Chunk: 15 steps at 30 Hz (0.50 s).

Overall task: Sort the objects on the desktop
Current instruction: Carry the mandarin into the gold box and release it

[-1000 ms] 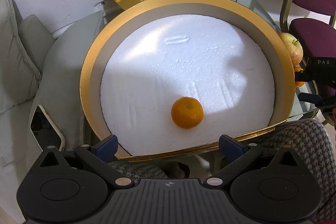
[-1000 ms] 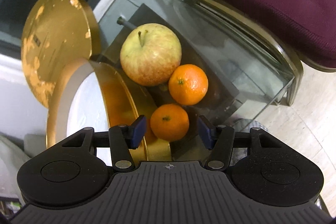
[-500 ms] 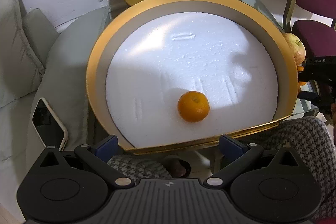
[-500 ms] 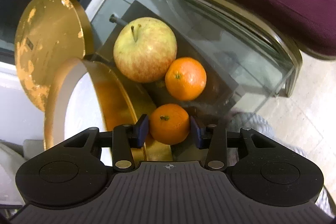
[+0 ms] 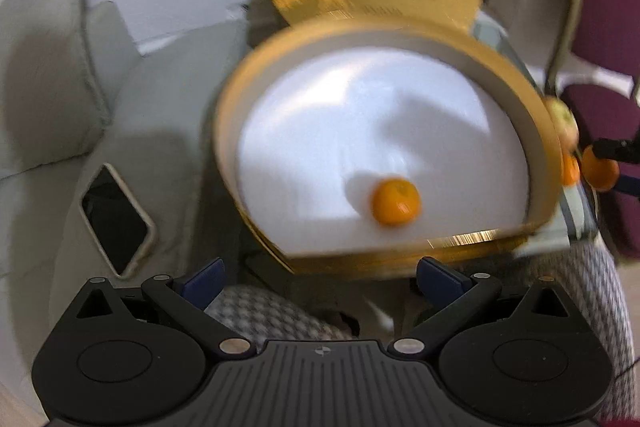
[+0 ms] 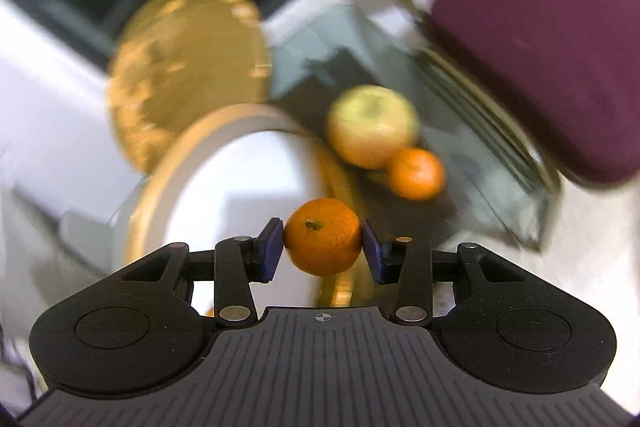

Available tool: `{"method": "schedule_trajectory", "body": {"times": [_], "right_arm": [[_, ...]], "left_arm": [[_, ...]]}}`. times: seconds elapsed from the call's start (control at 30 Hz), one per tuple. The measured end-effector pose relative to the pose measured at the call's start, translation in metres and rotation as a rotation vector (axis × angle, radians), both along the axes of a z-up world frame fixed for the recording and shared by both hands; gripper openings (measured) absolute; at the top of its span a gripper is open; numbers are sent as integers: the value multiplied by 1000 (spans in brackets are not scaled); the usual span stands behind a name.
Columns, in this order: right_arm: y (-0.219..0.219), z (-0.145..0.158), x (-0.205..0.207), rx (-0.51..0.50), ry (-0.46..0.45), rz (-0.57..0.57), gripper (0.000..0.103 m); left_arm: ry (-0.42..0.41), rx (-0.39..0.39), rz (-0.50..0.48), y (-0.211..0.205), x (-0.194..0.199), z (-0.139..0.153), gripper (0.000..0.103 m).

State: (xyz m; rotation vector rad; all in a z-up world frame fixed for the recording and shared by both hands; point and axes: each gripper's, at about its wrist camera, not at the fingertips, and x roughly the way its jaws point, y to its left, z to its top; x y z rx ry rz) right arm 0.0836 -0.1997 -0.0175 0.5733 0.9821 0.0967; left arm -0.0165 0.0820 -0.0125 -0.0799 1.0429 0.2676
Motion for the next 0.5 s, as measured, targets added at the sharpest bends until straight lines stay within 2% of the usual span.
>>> {"method": "schedule_trajectory", "body": {"times": [0.13, 0.3, 0.4, 0.5], "right_arm": [[49, 18, 8, -86, -34, 197, 44], [114, -9, 20, -248, 19, 431, 44], [134, -34, 32, -306, 90, 485, 44], [145, -48, 43, -320, 148, 510, 44]], "left_arm": [[-47, 4, 79, 25, -3, 9, 102], [-9, -37, 129, 44, -10, -5, 102], [9, -57, 133, 50, -11, -13, 102], [18, -70, 128, 53, -9, -18, 102]]}}
